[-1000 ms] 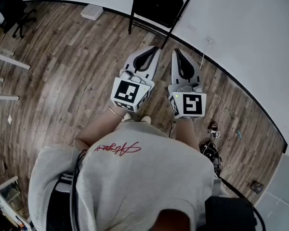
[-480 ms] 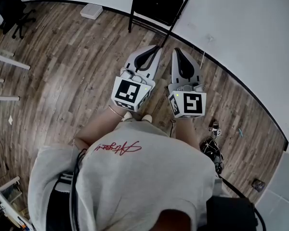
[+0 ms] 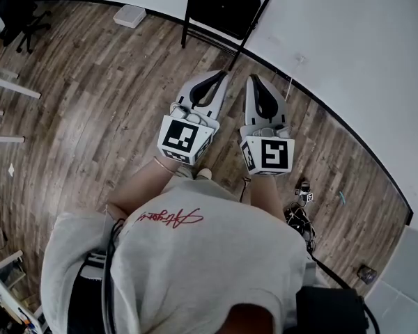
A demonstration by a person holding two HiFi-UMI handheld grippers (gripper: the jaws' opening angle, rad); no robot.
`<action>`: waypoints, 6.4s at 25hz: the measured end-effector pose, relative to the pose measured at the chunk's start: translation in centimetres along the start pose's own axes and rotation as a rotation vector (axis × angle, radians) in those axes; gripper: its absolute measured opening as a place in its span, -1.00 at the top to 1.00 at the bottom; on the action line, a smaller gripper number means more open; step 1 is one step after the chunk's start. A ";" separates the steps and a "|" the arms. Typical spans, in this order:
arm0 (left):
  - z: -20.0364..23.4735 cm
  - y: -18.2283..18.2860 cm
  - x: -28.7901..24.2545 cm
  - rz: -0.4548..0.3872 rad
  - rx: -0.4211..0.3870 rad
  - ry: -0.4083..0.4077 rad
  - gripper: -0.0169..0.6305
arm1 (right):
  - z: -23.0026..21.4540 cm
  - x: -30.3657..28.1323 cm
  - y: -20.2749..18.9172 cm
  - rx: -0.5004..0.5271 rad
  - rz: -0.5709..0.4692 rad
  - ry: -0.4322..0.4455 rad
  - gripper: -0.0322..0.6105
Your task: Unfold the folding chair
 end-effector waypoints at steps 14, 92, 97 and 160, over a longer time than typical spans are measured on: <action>6.2 -5.4 -12.9 0.025 0.008 -0.008 0.88 | -8.5 -11.3 -6.8 0.019 0.062 0.012 0.84; 25.1 -35.8 -45.8 0.836 -1.268 -0.727 0.54 | -34.9 -42.4 -39.9 -0.127 0.547 -0.364 0.51; 24.6 -35.9 -43.5 0.785 -1.305 -0.676 0.54 | -33.7 -41.7 -43.8 -0.207 0.585 -0.312 0.52; 19.1 -56.5 -3.4 0.256 -1.570 -0.101 0.10 | 3.0 -10.5 -58.6 -0.091 0.270 -0.282 0.69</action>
Point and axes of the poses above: the fingertips, and each gripper's own axes: x backward along the fingers, z to its left, y out of its top, the point moved 2 cm from there along x, backward along the fingers, and after that the axes turned 1 degree about x, right-handed, at the moved point
